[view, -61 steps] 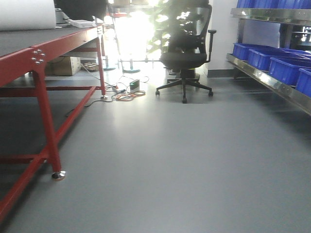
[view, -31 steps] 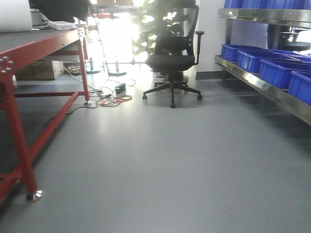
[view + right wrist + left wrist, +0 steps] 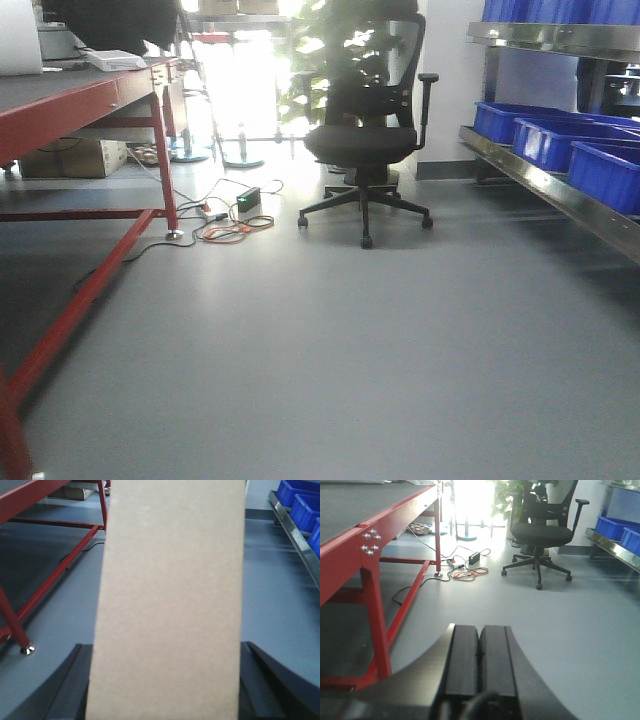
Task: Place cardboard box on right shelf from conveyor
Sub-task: 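Drive the base away from the conveyor holding the box in the right gripper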
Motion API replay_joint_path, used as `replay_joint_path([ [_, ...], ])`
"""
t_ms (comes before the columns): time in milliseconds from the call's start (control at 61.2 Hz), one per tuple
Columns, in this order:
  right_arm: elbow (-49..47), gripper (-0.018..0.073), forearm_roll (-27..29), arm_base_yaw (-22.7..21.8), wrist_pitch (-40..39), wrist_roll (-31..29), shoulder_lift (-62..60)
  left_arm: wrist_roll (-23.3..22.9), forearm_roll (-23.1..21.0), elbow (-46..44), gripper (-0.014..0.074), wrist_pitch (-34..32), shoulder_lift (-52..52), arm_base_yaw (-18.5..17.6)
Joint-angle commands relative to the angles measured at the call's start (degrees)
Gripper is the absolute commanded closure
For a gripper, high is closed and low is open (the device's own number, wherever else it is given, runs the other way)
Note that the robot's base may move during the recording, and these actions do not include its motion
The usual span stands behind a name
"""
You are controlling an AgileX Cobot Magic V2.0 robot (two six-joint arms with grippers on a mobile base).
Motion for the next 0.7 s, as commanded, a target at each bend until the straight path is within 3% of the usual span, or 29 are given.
replay_joint_path([
  [0, -1.52, 0.0370, -1.81, -0.34, -5.35, -0.26, 0.62, 0.02, -0.34, 0.55, 0.0713, -4.96, -0.86, -0.40],
  [686, -1.52, 0.0370, -1.81, -0.34, -5.35, -0.26, 0.73, 0.02, -0.34, 0.55, 0.0713, -4.96, -0.86, -0.40],
])
